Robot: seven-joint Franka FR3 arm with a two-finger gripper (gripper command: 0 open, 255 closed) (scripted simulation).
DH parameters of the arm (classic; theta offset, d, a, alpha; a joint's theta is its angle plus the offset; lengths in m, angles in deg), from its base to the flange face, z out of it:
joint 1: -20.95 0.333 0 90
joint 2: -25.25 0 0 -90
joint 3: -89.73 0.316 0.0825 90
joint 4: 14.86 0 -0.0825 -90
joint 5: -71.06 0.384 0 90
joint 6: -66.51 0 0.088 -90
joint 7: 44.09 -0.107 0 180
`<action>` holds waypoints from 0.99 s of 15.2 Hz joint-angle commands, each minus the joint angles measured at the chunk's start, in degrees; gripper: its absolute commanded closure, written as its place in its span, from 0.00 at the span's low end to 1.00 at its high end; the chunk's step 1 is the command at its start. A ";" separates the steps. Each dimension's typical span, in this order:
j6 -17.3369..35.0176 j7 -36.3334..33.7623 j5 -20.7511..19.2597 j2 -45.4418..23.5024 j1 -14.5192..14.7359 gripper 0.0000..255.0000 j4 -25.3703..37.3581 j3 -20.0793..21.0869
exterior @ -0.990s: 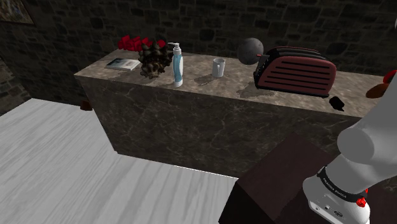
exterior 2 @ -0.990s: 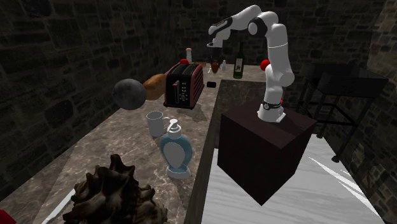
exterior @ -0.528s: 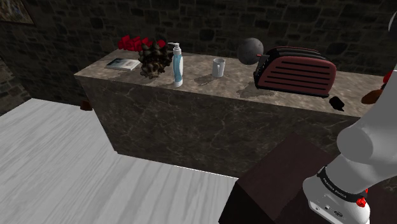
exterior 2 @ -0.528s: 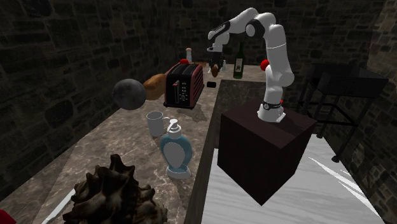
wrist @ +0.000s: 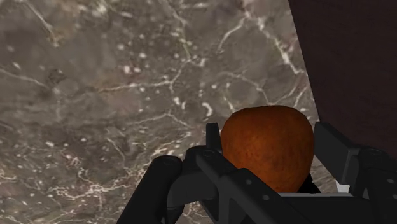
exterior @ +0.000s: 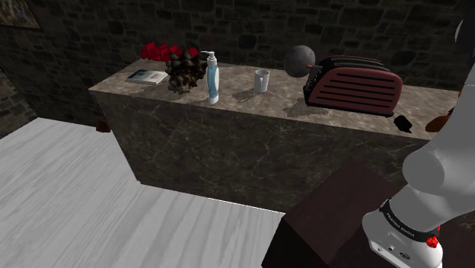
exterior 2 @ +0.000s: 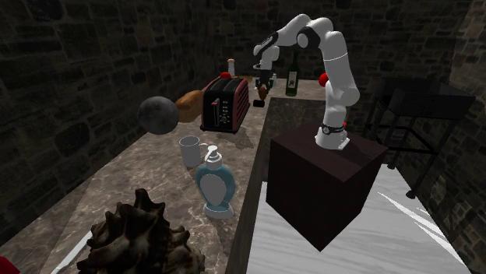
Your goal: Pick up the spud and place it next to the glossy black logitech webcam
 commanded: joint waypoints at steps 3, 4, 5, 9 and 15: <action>1.27 0.98 1.32 -1.31 -0.66 1.00 -0.63 0.88; 1.26 0.98 1.33 -1.32 -0.66 1.00 -0.62 0.87; 1.26 0.98 1.33 -1.32 -0.66 1.00 -0.62 0.87; 1.26 0.99 1.34 -1.33 -0.65 1.00 -0.62 0.86; 1.26 0.99 1.34 -1.33 -0.65 0.00 -0.62 0.86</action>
